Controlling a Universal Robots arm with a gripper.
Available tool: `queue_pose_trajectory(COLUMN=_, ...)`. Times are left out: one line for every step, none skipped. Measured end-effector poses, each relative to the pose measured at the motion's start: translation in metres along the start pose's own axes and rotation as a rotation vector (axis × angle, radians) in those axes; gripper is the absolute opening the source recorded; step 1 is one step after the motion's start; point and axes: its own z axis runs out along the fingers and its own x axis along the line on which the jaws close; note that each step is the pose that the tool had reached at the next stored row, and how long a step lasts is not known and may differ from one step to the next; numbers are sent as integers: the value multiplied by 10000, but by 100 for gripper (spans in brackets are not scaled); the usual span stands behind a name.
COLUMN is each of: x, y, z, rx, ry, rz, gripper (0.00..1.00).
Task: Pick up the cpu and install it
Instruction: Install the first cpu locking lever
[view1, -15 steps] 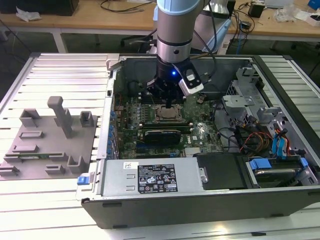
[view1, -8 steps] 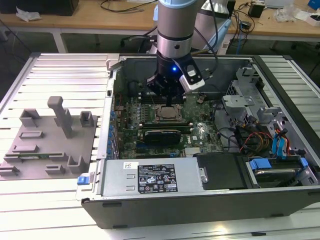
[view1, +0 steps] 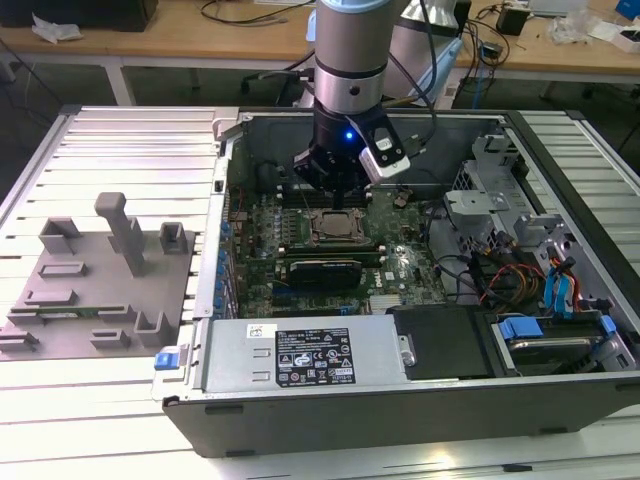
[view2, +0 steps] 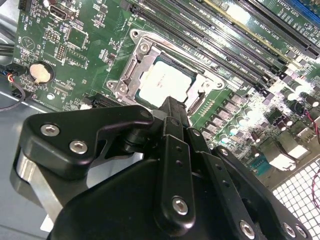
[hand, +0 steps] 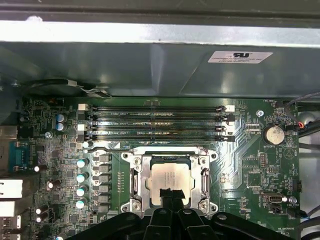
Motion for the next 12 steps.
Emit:
queue_pose_trajectory(x=0, y=0, z=0, rx=0, ry=0, rz=0, gripper=11)
queue_pose_trajectory(x=2, y=0, z=0, rx=0, ry=0, rz=1, gripper=11)
queue_pose_trajectory(x=8, y=0, z=-1, rx=0, ry=1, rz=2, gripper=11)
queue_pose_trajectory(x=29, y=0, z=-1, rx=1, ry=1, rz=0, gripper=11)
queue_pose_trajectory(x=45, y=0, z=-2, rx=0, ry=0, rz=-1, gripper=11)
queue_pose_trajectory(x=58, y=0, z=-2, rx=0, ry=0, rz=-1, gripper=11)
queue_pose_trajectory(x=76, y=0, z=-3, rx=0, ry=0, rz=0, gripper=11)
queue_pose_trajectory(x=92, y=0, z=-3, rx=-1, ry=0, rz=0, gripper=11)
queue_pose_trajectory(x=120, y=0, z=-4, rx=1, ry=1, rz=-1, gripper=11)
queue_pose_trajectory(x=139, y=0, z=-5, rx=0, ry=1, rz=-1, gripper=11)
queue_pose_trajectory(x=157, y=0, z=-5, rx=-1, ry=0, rz=-1, gripper=11)
queue_pose_trajectory(x=187, y=0, z=-6, rx=0, ry=0, rz=0, gripper=11)
